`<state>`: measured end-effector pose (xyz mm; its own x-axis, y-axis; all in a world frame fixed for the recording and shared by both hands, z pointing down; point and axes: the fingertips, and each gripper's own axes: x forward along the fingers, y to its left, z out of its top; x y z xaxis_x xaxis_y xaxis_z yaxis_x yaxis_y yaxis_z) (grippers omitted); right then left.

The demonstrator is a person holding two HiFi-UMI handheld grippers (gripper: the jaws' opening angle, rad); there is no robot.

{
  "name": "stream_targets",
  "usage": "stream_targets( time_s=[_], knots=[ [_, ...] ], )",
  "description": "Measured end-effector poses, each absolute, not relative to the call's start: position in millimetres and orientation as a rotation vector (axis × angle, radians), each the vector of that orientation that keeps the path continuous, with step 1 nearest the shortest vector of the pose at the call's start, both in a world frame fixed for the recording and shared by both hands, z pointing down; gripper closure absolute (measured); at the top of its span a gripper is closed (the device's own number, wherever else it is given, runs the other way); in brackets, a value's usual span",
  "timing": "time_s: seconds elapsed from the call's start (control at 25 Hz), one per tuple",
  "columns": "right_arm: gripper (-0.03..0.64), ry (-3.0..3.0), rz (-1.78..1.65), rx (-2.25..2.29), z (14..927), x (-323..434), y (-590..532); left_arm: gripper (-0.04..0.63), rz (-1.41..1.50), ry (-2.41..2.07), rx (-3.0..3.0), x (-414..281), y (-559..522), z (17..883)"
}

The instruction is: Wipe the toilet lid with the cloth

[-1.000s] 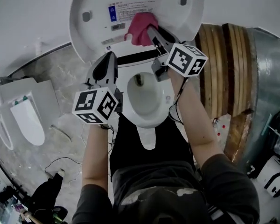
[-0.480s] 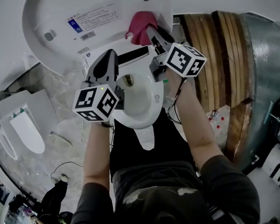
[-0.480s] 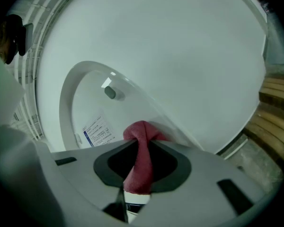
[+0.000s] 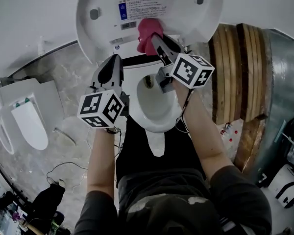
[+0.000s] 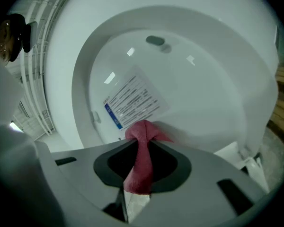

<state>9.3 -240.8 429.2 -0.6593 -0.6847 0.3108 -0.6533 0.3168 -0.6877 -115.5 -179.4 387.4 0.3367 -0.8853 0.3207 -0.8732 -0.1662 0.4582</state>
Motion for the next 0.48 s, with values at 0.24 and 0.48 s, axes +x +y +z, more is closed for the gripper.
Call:
stream_targets(
  time_s=[0.24, 0.48],
  knots=[
    [0.549, 2.649, -1.344, -1.099, 448.3, -95.6, -214.1, 0.589, -0.025, -1.561, 1.999, -167.5, -161.5, 393.9],
    [0.549, 2.738, -1.367, -1.049, 484.6, -141.9, -215.1, 0.589, -0.024, -1.545, 1.949, -188.8, -148.5, 416.1]
  ],
)
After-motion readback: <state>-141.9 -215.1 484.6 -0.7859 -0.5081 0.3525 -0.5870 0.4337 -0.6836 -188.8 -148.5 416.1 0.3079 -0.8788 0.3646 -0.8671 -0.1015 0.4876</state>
